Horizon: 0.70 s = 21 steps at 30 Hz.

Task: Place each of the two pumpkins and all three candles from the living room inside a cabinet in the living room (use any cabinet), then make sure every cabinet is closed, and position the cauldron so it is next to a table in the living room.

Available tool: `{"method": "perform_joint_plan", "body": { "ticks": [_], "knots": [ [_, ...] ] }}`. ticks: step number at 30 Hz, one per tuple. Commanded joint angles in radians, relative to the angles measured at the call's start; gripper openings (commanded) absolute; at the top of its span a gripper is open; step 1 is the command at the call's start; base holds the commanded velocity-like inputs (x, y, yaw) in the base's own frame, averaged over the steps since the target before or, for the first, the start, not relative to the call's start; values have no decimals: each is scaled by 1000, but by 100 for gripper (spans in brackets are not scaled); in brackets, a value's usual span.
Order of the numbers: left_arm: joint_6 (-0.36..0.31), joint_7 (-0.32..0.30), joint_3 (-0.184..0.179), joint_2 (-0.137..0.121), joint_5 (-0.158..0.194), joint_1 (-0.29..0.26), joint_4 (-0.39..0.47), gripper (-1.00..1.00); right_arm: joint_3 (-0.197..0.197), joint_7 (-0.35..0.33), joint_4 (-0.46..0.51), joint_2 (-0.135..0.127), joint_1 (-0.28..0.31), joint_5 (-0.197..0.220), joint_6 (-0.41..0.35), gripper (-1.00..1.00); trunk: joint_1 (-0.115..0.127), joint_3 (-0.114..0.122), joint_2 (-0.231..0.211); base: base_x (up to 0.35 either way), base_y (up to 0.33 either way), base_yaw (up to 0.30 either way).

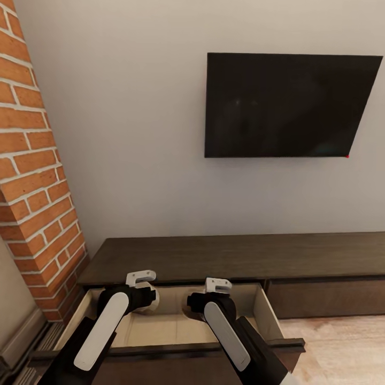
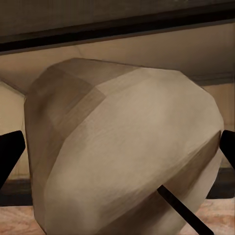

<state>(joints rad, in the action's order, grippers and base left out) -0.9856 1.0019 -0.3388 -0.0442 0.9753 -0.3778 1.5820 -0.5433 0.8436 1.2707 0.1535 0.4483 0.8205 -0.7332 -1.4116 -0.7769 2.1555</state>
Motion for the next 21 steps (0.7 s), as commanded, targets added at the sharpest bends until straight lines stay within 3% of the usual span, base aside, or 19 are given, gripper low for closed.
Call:
{"method": "perform_joint_plan", "body": {
  "ticks": [1,21],
  "knots": [
    [-4,8,-2,-1,7,-1,1,-100,-1,11,1,0,1,8,-2,-100,0,-1,1,55,7,0],
    [-4,9,-2,0,5,-1,2,-100,-1,11,-1,0,1,9,-2,-100,0,-1,1,130,1,0]
  ]
}}
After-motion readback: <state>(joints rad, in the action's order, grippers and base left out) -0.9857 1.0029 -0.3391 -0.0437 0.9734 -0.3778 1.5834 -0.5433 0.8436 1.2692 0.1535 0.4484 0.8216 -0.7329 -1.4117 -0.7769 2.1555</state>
